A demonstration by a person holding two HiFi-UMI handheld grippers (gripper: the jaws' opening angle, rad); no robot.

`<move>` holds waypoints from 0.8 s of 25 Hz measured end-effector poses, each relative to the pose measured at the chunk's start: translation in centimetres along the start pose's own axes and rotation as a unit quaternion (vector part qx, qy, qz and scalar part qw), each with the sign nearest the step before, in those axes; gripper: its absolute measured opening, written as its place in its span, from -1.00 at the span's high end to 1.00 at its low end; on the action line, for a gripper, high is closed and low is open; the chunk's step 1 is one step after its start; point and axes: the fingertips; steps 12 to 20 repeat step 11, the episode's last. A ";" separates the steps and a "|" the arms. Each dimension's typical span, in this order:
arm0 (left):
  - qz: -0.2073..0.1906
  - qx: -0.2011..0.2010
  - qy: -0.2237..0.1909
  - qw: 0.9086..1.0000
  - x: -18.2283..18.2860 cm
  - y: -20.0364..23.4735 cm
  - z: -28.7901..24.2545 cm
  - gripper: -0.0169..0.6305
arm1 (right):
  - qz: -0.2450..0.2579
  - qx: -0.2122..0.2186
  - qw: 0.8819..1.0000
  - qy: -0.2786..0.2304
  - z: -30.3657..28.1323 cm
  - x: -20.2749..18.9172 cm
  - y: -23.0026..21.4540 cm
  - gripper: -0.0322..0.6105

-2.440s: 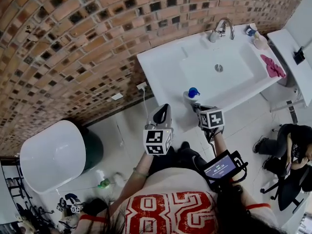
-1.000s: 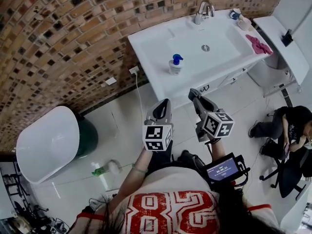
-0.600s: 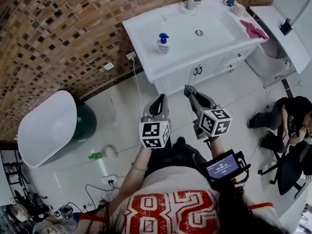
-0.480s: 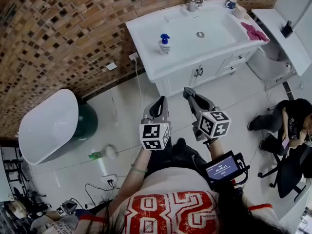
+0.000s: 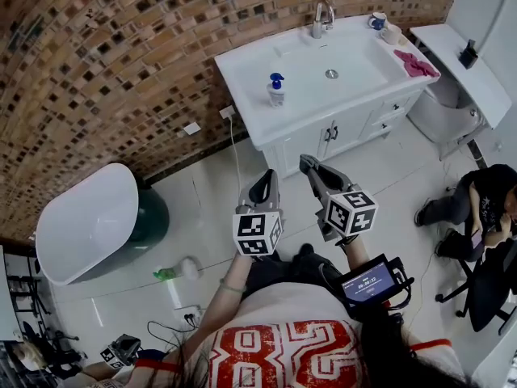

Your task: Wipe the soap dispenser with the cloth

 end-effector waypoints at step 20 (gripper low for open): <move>0.003 0.000 0.000 1.000 1.1 2.9 0.4 0.94 | 0.002 -0.004 1.000 -0.001 -1.7 0.1 2.3 0.76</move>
Point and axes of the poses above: the fingertips, and each gripper's own axes: z backward along the fingers, y to its left, x out of its top, and after that the axes turned 13 degrees about z, right-handed
